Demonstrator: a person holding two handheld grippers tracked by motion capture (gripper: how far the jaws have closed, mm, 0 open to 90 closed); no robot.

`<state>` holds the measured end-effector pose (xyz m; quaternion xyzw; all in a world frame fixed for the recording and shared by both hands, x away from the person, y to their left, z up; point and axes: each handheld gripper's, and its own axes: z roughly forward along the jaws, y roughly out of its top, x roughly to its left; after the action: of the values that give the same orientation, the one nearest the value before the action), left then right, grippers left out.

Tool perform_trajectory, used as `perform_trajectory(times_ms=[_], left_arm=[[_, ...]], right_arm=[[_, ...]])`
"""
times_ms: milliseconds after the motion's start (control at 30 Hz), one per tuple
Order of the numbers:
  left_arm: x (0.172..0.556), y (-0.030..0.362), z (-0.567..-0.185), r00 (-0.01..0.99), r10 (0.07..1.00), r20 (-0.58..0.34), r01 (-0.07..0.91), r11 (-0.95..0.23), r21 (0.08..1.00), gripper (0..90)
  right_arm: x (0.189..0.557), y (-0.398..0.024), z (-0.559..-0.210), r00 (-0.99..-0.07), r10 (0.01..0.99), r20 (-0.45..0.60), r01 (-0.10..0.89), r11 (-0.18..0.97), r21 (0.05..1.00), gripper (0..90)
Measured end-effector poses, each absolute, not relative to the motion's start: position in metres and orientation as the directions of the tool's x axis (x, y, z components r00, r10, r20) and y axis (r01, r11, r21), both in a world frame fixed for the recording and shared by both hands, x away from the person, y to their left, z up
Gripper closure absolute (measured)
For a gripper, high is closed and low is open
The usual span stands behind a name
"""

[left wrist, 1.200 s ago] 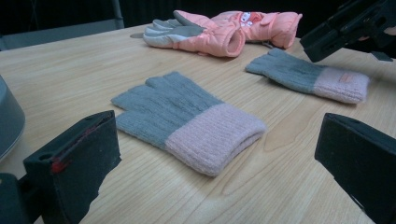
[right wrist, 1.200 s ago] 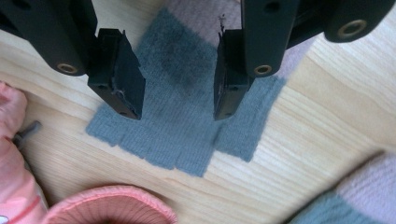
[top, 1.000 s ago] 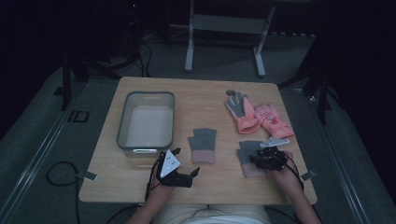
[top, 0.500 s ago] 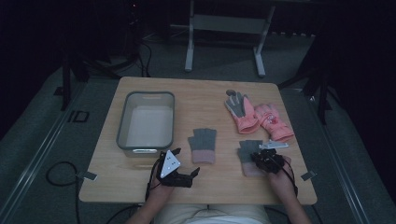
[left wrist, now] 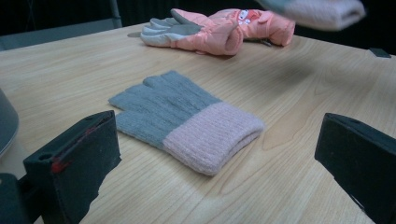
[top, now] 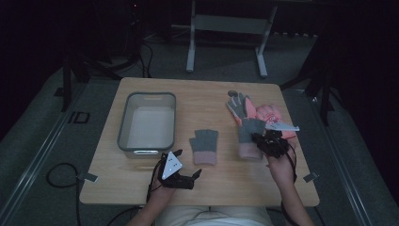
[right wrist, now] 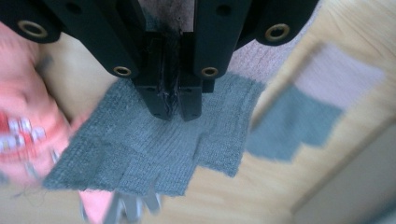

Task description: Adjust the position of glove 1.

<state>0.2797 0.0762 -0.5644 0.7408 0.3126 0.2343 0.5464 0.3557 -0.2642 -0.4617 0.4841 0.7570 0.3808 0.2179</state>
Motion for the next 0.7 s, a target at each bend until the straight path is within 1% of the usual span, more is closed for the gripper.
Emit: perform_trajectory(times_ms=[67, 167, 333, 500, 700], left_arm=[[0.280, 0.076, -0.564, 0.695, 0.719, 0.006, 0.207, -0.208, 0.956, 0.0], [0.279, 0.076, -0.564, 0.696, 0.718, 0.008, 0.204, -0.209, 0.957, 0.0], [0.280, 0.076, -0.564, 0.698, 0.717, 0.002, 0.208, -0.205, 0.956, 0.0], [0.280, 0.077, -0.564, 0.697, 0.717, 0.003, 0.208, -0.206, 0.956, 0.0], [0.279, 0.077, -0.564, 0.702, 0.712, 0.001, 0.207, -0.207, 0.956, 0.0]], right_arm=[[0.357, -0.258, -0.457, -0.441, 0.896, 0.043, 0.562, 0.239, 0.792, 84.8], [0.363, -0.234, -0.446, -0.471, 0.881, 0.048, 0.536, 0.243, 0.808, 84.8], [0.369, -0.200, -0.443, -0.512, 0.857, 0.061, 0.523, 0.254, 0.814, 84.6], [0.373, -0.164, -0.450, -0.547, 0.831, 0.100, 0.534, 0.254, 0.806, 84.6], [0.377, -0.136, -0.468, -0.559, 0.822, 0.108, 0.560, 0.279, 0.780, 84.5]])
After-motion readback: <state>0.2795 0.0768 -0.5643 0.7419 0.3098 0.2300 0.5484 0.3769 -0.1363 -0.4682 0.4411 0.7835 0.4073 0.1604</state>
